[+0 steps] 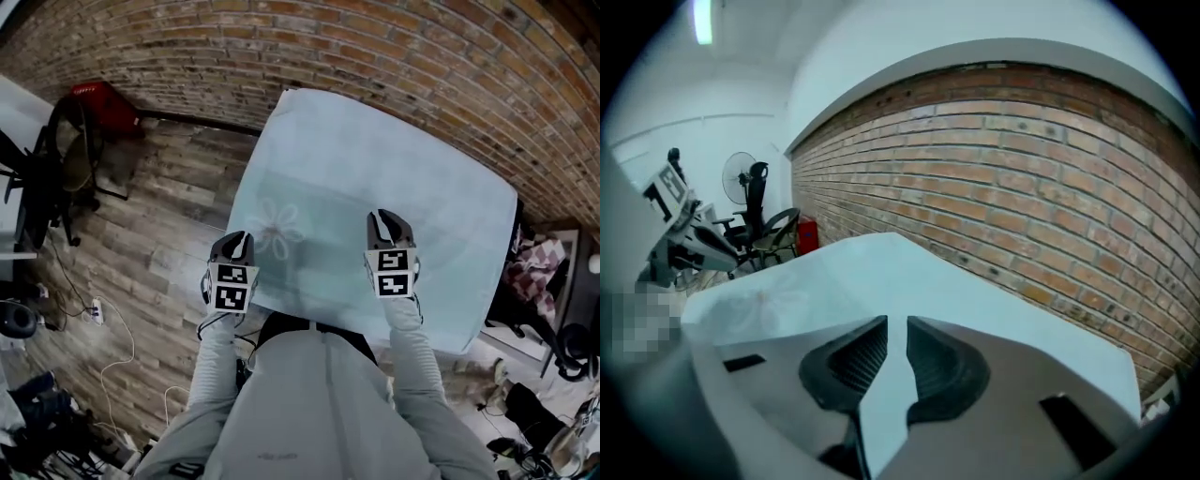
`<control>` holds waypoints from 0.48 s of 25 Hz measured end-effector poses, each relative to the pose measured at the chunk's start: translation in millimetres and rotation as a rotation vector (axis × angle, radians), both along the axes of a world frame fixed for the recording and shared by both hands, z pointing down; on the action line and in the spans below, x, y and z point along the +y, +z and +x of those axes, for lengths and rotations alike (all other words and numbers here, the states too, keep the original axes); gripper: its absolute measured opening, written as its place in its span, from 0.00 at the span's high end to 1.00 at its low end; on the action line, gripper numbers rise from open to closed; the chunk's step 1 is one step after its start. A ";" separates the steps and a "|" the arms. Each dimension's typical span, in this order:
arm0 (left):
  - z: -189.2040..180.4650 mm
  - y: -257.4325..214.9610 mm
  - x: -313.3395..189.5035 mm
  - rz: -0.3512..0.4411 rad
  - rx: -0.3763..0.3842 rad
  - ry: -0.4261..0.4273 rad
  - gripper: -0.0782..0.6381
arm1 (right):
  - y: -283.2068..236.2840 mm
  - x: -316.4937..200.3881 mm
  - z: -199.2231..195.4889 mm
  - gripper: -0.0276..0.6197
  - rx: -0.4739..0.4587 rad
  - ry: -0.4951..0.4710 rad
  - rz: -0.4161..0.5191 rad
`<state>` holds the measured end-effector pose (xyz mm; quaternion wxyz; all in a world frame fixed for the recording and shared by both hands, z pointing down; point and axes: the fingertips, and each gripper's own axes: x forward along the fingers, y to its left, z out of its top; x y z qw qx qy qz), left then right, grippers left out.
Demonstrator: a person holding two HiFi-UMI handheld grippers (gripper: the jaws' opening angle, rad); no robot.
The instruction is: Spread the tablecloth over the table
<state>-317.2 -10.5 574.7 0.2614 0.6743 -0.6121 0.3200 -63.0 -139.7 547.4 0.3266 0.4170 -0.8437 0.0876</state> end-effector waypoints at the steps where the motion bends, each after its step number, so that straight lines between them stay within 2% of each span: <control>1: -12.5 5.8 2.4 -0.009 0.020 -0.010 0.79 | 0.0 7.5 -16.8 0.85 -0.009 -0.011 -0.006; 3: -31.5 18.1 3.0 -0.028 0.067 -0.022 0.70 | 1.0 20.7 -43.6 0.85 -0.022 -0.022 -0.019; 7: -51.3 39.3 -15.6 -0.044 0.138 -0.024 0.67 | 2.5 38.6 -71.1 0.85 -0.029 -0.027 -0.028; 9: -58.3 46.8 -28.6 -0.042 0.165 -0.042 0.67 | 4.2 46.0 -73.3 0.85 -0.028 -0.017 -0.035; 12: -65.0 57.5 -47.5 -0.051 0.253 -0.083 0.67 | 9.0 53.4 -70.2 0.85 -0.024 0.014 -0.049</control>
